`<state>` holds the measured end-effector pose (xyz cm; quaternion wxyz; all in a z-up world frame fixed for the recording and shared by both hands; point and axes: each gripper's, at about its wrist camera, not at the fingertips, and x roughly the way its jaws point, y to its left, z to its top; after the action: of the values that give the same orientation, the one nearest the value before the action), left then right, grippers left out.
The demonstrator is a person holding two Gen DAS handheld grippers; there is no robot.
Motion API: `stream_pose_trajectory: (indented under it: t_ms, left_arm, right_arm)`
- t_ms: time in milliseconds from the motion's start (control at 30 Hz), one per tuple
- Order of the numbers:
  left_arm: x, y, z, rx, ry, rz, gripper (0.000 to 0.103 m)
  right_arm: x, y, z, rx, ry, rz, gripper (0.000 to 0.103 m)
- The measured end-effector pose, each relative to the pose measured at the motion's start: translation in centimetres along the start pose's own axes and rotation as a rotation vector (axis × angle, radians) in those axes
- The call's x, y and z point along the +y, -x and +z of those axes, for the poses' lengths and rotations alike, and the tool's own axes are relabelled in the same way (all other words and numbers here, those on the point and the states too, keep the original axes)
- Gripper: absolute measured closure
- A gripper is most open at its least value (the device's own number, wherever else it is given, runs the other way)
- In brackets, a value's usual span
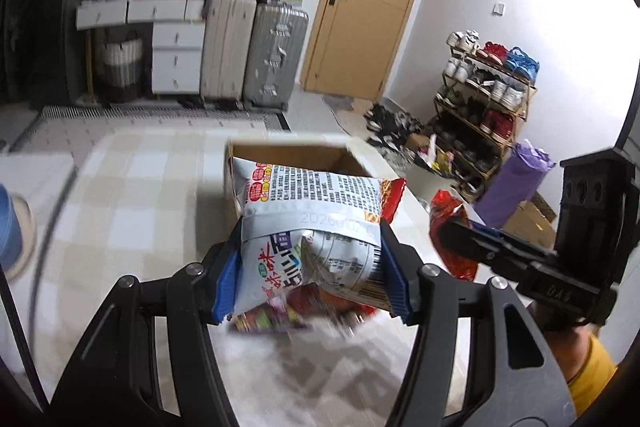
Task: Organize snacks
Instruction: 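Carry both packets over the box and open both grippers to drop them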
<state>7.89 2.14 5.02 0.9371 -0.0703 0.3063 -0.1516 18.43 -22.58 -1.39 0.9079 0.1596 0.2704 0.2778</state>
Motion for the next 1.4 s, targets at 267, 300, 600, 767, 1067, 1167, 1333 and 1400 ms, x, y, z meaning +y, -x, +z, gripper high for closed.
stream_pose_trajectory:
  t_ms: [267, 300, 600, 767, 1067, 1167, 1333, 1400]
  left_arm:
    - [-0.3, -3.9, 6.3, 0.0, -0.032, 0.02, 0.046]
    - [-0.4, -4.5, 7.2, 0.005, -0.04, 0.02, 0.046]
    - [0.5, -11.4, 12.5, 0.056, -0.06, 0.05, 0.046]
    - [1.5, -15.8, 13.9, 0.093, -0.051, 0.078, 0.046]
    - [2.4, -22.5, 13.8, 0.153, -0.083, 0.114, 0.046]
    - [2.3, -24.3, 13.6, 0.165, -0.087, 0.119, 0.046]
    - [2.5, -26.7, 13.0, 0.176, -0.102, 0.12, 0.045]
    - [2.3, -27.7, 12.9, 0.177, -0.113, 0.118, 0.045]
  right_arm:
    - [-0.3, -3.0, 5.6, -0.001, 0.079, -0.044, 0.059]
    - [-0.4, -3.6, 6.2, 0.011, 0.086, -0.055, 0.059]
    - [-2.1, -8.3, 9.8, 0.076, 0.084, -0.056, 0.059]
    - [-3.2, -10.3, 10.0, 0.101, 0.086, -0.079, 0.059]
    - [-5.0, -13.0, 8.6, 0.141, 0.058, -0.095, 0.059]
    - [-5.3, -14.1, 8.3, 0.161, 0.063, -0.111, 0.059]
    - [-6.0, -15.2, 8.0, 0.18, 0.047, -0.118, 0.059]
    - [-6.4, -15.7, 8.1, 0.185, 0.047, -0.127, 0.059]
